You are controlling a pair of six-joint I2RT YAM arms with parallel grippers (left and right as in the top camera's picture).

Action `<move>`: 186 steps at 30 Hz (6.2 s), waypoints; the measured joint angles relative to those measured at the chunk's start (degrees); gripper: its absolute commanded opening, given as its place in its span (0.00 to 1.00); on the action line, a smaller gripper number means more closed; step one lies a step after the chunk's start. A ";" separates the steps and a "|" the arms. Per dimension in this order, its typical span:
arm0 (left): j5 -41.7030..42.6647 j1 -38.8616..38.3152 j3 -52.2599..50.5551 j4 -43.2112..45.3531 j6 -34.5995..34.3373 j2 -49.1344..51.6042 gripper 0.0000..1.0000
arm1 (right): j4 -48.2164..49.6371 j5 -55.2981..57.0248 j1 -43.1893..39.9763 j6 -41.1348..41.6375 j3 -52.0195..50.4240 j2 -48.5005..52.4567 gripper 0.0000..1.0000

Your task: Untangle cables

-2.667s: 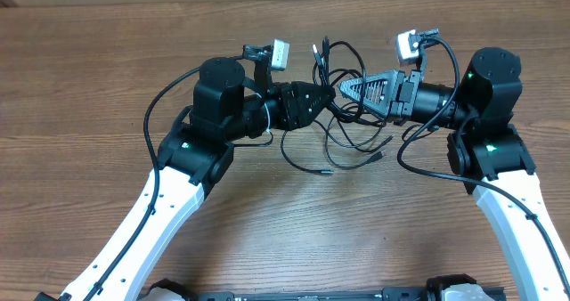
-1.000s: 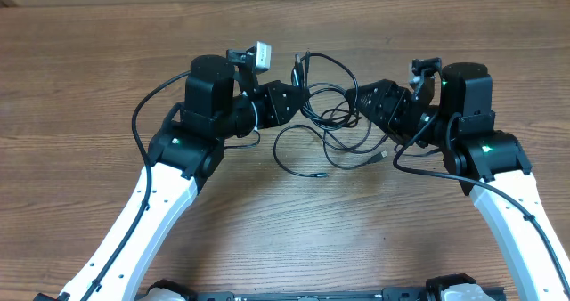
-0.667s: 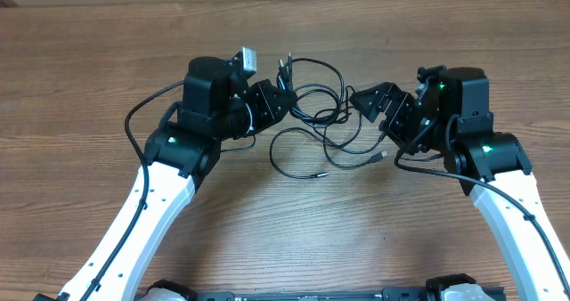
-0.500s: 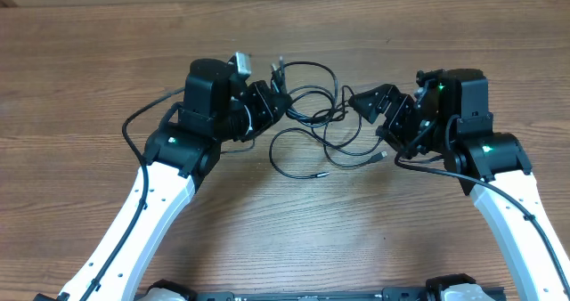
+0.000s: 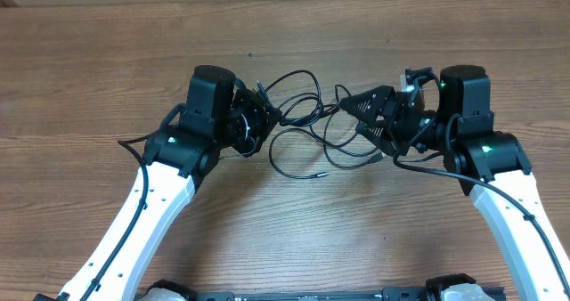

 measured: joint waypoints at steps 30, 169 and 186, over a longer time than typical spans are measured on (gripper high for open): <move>1.03 -1.27 0.00 -0.07 -2.54 0.00 0.04 | 7.28 6.69 10.58 0.94 0.00 5.16 0.37; -5.55 -8.70 0.00 29.40 41.00 7.17 1.00 | 31.67 0.90 0.81 60.61 -0.02 5.68 0.04; -9.11 -8.70 0.00 30.05 40.63 7.19 0.93 | 31.98 0.39 0.81 60.74 0.00 5.68 0.04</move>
